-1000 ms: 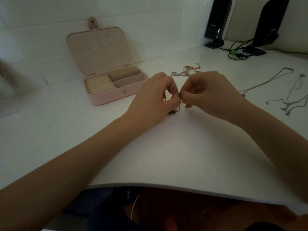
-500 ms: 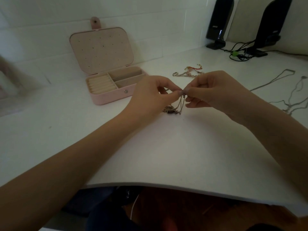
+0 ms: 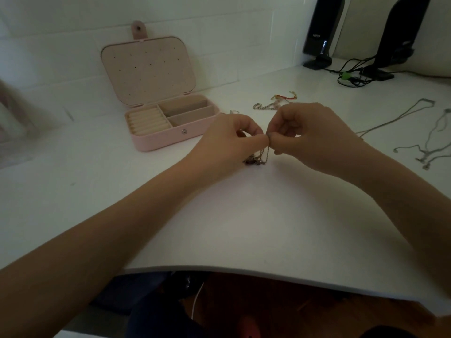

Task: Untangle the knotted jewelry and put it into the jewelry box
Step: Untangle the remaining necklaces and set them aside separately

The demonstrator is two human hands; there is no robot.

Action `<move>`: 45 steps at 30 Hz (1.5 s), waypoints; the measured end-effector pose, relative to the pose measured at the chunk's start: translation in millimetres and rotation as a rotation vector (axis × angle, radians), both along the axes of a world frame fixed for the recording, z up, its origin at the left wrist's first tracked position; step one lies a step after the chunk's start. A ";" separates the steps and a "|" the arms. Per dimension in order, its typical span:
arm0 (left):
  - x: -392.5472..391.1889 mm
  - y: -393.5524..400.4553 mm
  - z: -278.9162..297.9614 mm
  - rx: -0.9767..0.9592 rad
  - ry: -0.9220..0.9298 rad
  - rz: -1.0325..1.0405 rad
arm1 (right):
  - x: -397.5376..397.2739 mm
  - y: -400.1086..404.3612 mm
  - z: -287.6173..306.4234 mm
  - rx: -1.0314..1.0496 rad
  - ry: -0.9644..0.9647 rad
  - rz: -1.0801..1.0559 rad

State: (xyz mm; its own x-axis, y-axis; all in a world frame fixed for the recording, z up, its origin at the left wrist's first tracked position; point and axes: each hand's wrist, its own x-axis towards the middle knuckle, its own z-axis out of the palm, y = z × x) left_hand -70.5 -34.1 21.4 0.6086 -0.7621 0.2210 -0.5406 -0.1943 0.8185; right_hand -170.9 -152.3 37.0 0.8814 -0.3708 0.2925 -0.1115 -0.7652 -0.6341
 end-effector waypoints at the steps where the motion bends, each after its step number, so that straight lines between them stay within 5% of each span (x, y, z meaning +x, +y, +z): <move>1: 1.0 -0.6 -0.5 0.012 0.041 -0.026 | 0.3 -1.1 0.4 0.035 0.023 0.014; 5: 0.7 -2.2 0.5 0.007 0.147 -0.098 | 0.5 -3.8 1.2 0.197 0.073 0.060; 11: 3.8 -1.4 2.5 0.081 0.162 -0.132 | -1.5 -1.7 0.8 -0.036 0.002 0.071; 18: 6.5 1.2 4.0 0.136 0.059 -0.119 | -2.2 0.3 -2.3 -0.158 -0.034 0.109; 23: 5.4 1.6 2.0 0.128 -0.018 -0.083 | 0.0 -7.7 -0.2 0.167 0.086 0.063; 36: 7.8 -0.8 -9.8 0.045 -0.434 -0.029 | -2.6 -6.4 -0.4 -0.092 -0.008 0.054; 45: 3.9 -0.8 -8.1 0.020 -0.377 -0.032 | -0.3 -3.9 -2.5 -0.073 -0.042 0.008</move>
State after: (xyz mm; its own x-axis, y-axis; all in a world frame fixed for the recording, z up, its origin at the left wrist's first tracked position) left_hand -66.6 -34.9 13.3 0.4632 -0.7858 0.4098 -0.8093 -0.1866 0.5570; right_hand -171.1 -156.2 34.4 0.8707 -0.3399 0.3554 -0.0795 -0.8105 -0.5803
